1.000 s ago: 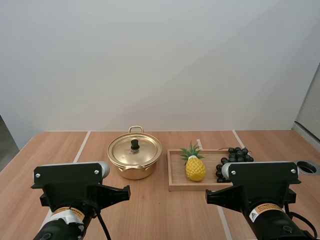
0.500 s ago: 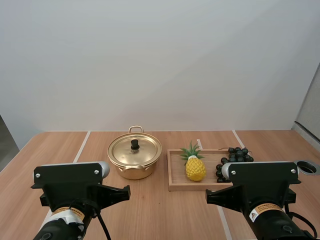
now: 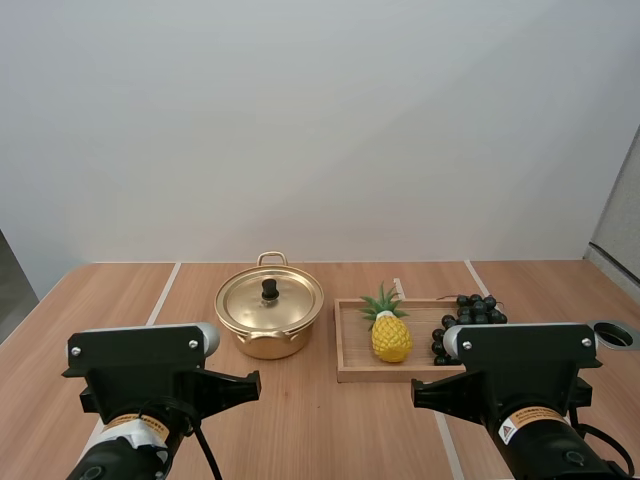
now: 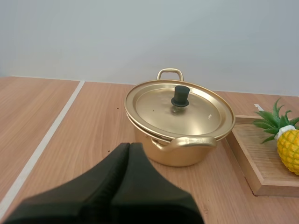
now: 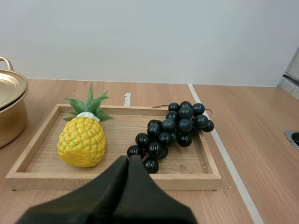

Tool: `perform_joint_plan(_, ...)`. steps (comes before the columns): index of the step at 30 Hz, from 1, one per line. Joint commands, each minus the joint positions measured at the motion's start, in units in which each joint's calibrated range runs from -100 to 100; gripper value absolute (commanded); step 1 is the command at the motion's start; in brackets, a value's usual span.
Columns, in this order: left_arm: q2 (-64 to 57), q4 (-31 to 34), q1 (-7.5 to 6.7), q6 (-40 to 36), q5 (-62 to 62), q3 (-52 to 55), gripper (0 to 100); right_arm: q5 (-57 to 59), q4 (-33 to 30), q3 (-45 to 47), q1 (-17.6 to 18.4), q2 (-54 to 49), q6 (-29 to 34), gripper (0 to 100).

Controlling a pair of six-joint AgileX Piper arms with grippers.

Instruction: Open the pot, put the pineapple inside, and close it

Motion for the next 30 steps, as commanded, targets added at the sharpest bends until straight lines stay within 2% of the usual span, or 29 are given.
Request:
perform_joint_plan(1, -0.2, 0.5, -0.14, 0.2, -1.1, -0.2, 0, -0.6, 0.1, 0.0, -0.2, -0.4, -0.2, 0)
perform_joint_plan(12, -0.2, 0.6, -0.14, 0.2, -1.1, -0.2, 0, -0.6, 0.1, 0.0, -0.2, -0.4, -0.2, 0)
perform_joint_plan(18, -0.2, 0.6, -0.14, 0.2, -1.1, -0.2, 1, -1.1, -3.7, 0.0, -0.2, -0.4, -0.2, 0)
perform_joint_plan(20, -0.2, 1.5, -0.14, 0.2, -1.6, -0.2, 5, -0.9, -5.9, 0.0, -0.2, -0.4, -0.2, 0)
perform_joint_plan(22, -0.2, 7.4, -0.14, 0.3, -3.5, -0.2, 13, 0.3, -6.7, 0.0, -0.2, -0.4, -0.2, 0)
perform_joint_plan(24, -0.2, 14.8, -0.14, 0.6, -5.3, -0.2, 22, 0.3, -7.7, 0.0, -0.2, -0.4, -0.2, 16)
perform_joint_plan(26, -0.2, 18.3, -0.14, 0.6, -6.4, -0.3, 31, -0.8, -9.0, 0.0, -0.2, -0.4, -0.2, 37)
perform_joint_plan(28, -0.2, 21.1, -0.14, 0.8, -11.2, -0.3, 43, -4.0, -11.1, 0.0, -0.2, -0.4, -0.2, 63)
perform_joint_plan(30, -0.2, 23.3, -0.14, 0.9, -14.9, -1.1, 60, -5.8, -14.6, 0.0, -0.2, -0.4, -0.2, 90)
